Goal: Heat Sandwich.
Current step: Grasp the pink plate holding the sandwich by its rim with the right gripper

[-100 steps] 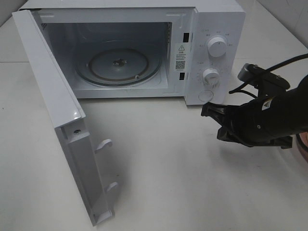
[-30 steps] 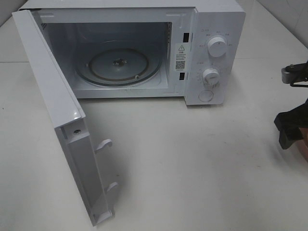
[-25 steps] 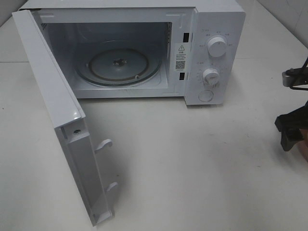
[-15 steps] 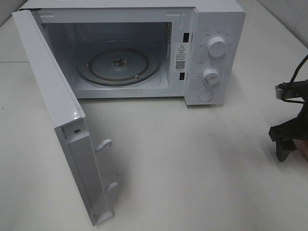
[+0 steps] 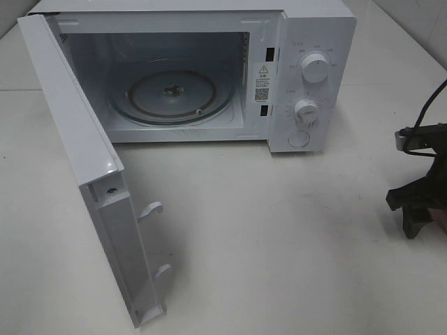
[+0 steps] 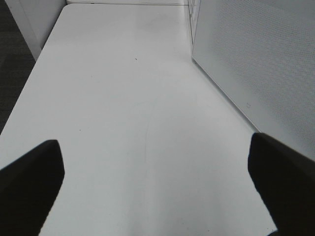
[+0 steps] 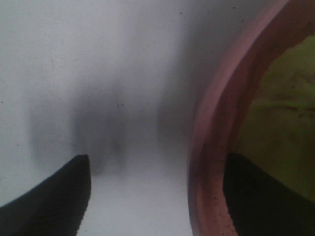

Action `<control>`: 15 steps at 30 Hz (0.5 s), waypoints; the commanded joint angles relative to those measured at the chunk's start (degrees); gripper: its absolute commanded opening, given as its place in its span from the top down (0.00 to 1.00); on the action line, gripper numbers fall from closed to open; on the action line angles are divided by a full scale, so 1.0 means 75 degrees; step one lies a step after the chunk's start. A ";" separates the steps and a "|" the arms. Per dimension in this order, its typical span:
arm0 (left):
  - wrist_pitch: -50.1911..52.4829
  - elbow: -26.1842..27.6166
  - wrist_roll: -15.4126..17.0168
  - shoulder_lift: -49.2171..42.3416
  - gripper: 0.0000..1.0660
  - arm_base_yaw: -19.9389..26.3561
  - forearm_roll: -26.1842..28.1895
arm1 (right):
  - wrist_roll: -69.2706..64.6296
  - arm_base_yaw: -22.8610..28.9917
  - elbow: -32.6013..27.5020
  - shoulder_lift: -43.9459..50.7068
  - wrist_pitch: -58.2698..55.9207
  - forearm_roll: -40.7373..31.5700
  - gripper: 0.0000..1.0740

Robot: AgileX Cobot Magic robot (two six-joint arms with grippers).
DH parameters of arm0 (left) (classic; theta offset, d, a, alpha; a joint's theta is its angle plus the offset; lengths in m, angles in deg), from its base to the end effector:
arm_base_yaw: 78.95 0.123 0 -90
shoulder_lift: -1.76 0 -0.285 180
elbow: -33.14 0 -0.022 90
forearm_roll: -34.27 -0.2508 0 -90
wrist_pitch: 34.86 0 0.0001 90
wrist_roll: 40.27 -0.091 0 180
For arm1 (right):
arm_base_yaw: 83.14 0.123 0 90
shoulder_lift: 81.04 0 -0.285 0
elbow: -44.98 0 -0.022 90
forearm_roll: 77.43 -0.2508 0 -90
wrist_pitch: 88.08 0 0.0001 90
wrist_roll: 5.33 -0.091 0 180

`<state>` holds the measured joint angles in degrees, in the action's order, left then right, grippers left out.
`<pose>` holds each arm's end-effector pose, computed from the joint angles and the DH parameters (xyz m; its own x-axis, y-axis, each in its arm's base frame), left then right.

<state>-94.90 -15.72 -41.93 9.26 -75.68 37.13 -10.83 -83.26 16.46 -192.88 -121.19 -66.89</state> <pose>-0.0043 -0.0042 0.2770 -0.4435 -0.0213 -0.8960 -0.0165 0.9997 -0.0156 0.2938 -0.0097 0.1186 -0.9917 -0.0562 -0.1154 -0.0440 0.9934 -0.1061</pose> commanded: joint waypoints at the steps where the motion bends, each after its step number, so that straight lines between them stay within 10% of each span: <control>1: 0.0084 -0.0015 0.0008 -0.0206 0.10 0.0015 0.0008 | -0.0176 -0.0046 0.0023 -0.0015 0.0015 -0.0008 0.47; 7: 0.0084 -0.0015 0.0008 -0.0206 0.10 0.0015 0.0008 | -0.0772 -0.0046 0.0023 -0.0015 -0.0015 0.0519 1.00; 15: 0.0084 -0.0015 0.0008 -0.0206 0.10 0.0015 0.0008 | -0.0772 -0.0046 0.0015 -0.0015 -0.0023 0.0558 1.00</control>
<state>-94.90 -15.72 -41.93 9.26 -75.68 37.13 -15.47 -83.31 16.64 -192.88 -120.85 -62.13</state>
